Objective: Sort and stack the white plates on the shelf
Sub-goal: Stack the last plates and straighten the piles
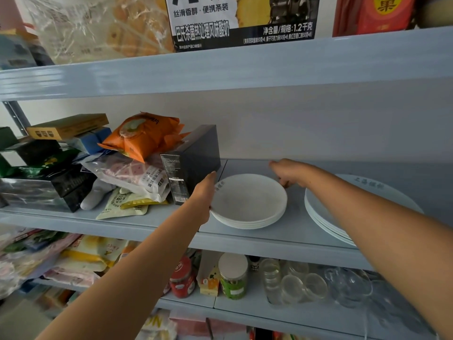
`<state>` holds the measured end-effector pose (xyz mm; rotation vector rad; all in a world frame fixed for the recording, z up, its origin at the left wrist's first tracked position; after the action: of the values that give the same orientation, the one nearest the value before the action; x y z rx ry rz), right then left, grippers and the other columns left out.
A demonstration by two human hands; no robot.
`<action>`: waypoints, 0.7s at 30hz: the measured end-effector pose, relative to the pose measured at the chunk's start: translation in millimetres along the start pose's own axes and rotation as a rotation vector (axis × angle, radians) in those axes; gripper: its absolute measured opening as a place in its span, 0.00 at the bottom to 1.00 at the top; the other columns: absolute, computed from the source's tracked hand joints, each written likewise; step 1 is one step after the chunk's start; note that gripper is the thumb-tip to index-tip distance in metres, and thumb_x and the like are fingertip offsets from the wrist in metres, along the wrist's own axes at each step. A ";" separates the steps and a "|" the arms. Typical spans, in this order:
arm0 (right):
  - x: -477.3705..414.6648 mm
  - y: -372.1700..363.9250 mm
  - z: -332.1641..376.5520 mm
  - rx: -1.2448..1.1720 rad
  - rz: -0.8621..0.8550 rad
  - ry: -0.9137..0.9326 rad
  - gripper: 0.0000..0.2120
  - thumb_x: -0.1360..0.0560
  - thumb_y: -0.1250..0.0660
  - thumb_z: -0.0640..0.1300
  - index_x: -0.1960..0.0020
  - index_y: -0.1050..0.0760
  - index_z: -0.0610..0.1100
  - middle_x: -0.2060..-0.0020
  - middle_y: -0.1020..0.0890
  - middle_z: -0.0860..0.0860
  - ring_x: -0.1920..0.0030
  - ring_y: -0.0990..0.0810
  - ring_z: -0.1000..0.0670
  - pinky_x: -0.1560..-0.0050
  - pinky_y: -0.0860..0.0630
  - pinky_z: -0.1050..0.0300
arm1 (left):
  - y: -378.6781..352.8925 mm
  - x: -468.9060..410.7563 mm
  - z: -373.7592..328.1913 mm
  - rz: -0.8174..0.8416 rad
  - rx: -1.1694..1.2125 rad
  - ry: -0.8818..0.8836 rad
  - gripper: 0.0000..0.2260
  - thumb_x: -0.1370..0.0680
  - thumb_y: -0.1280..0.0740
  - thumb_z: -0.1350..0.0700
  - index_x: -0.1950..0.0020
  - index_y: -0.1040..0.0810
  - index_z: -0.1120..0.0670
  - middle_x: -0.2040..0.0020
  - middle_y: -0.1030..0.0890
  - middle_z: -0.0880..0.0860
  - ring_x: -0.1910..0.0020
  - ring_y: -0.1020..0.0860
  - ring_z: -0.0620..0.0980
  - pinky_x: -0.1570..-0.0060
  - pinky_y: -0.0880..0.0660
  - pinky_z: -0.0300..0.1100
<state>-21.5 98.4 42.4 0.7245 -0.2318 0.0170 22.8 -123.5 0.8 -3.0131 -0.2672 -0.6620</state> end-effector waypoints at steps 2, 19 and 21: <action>2.5 3.2 -0.9 0.027 -0.021 0.008 0.22 0.17 0.54 0.53 0.65 0.37 0.44 0.74 0.34 0.43 0.74 0.34 0.47 0.66 0.35 0.57 | -2.1 1.2 0.8 0.006 -0.004 -0.003 0.29 0.22 0.42 0.37 0.27 0.34 0.53 0.34 0.26 0.59 0.38 0.25 0.61 0.34 0.30 0.57; 26.3 21.0 -28.2 0.133 -0.029 -0.078 0.36 0.19 0.57 0.63 0.26 0.38 0.36 0.51 0.18 0.37 0.41 0.22 0.40 0.36 0.34 0.51 | -23.1 7.5 0.7 0.090 -0.055 -0.070 0.27 0.23 0.41 0.36 0.34 0.27 0.54 0.40 0.21 0.59 0.42 0.23 0.61 0.37 0.27 0.57; 29.1 21.2 -26.9 0.266 -0.034 -0.041 0.38 0.20 0.58 0.64 0.31 0.30 0.35 0.50 0.19 0.39 0.40 0.23 0.41 0.36 0.34 0.51 | -23.5 7.1 -0.2 0.112 -0.063 -0.078 0.26 0.22 0.41 0.37 0.35 0.27 0.55 0.41 0.21 0.57 0.42 0.23 0.59 0.38 0.27 0.53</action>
<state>10.4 130.2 43.1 0.9942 -0.2591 0.0005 24.9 -99.3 4.1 -3.0901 -0.0807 -0.5549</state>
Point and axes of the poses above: each hand's wrist, its own x-axis away from the middle knuckle, its own y-axis out of the back of the hand, z = x × y, the point moved 5 cm from there along -x, towards the middle knuckle
